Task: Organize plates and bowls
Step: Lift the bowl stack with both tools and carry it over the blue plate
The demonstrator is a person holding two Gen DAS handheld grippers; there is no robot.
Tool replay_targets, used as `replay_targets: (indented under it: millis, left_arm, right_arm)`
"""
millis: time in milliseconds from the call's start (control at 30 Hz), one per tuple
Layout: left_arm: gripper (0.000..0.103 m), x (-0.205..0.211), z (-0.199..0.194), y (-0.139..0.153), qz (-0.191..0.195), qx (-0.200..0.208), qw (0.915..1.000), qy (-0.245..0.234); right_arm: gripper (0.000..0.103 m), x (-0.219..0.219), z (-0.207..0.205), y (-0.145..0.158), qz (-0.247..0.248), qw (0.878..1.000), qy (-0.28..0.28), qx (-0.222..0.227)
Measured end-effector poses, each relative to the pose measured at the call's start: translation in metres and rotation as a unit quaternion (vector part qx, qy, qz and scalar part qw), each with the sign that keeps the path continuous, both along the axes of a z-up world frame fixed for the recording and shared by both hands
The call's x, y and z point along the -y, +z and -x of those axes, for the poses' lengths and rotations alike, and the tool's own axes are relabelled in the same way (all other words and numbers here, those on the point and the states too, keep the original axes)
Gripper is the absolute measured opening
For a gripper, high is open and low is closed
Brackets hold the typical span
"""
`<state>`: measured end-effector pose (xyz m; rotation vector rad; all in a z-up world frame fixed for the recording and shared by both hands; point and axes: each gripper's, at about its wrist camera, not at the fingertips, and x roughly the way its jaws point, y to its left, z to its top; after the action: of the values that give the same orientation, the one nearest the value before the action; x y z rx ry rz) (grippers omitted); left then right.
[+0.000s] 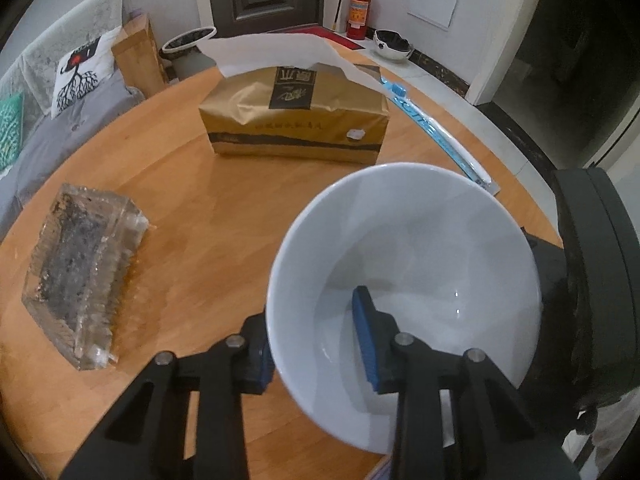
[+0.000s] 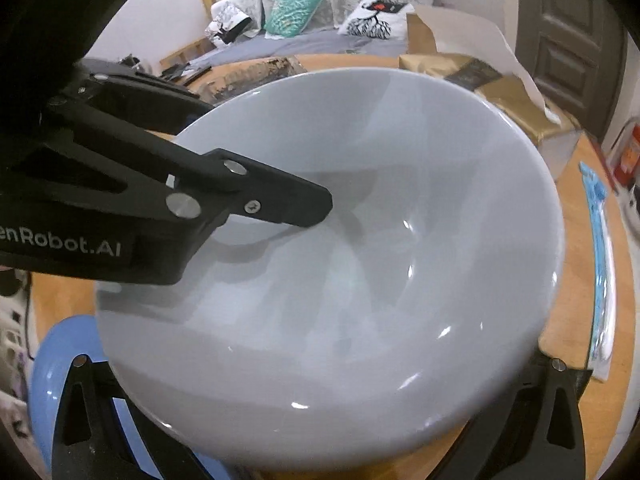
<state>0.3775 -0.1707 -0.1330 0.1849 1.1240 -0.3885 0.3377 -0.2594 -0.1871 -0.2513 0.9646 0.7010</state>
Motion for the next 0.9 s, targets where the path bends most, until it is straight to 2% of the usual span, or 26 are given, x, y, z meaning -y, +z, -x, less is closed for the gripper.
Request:
replay_targets:
  millis: [167,500,567,767,900]
  left_arm:
    - [0.032,-0.004,-0.002,-0.001,0.013,-0.004,0.9999,-0.004]
    - [0.032,-0.007,-0.005,-0.001,0.020,-0.011,0.9997,-0.010]
    - [0.032,-0.006,-0.004,-0.001,0.021,-0.011,0.9997,-0.011]
    - [0.031,-0.006,0.000,-0.002,0.021,-0.003,0.9996,-0.021]
    - [0.031,-0.007,0.003,0.002,0.026,0.004,0.9994,-0.024]
  right_arm:
    - [0.102,0.000,-0.004,-0.004,-0.002,1.000,0.010,0.000]
    - [0.102,-0.010,-0.018,-0.004,0.026,0.999,0.026,-0.026]
    - [0.102,-0.014,-0.018,-0.006,0.035,0.999,0.023,-0.012]
    - [0.101,-0.009,-0.006,-0.008,0.012,0.999,0.022,0.039]
    - [0.101,-0.012,-0.004,-0.005,0.020,0.998,0.024,0.060]
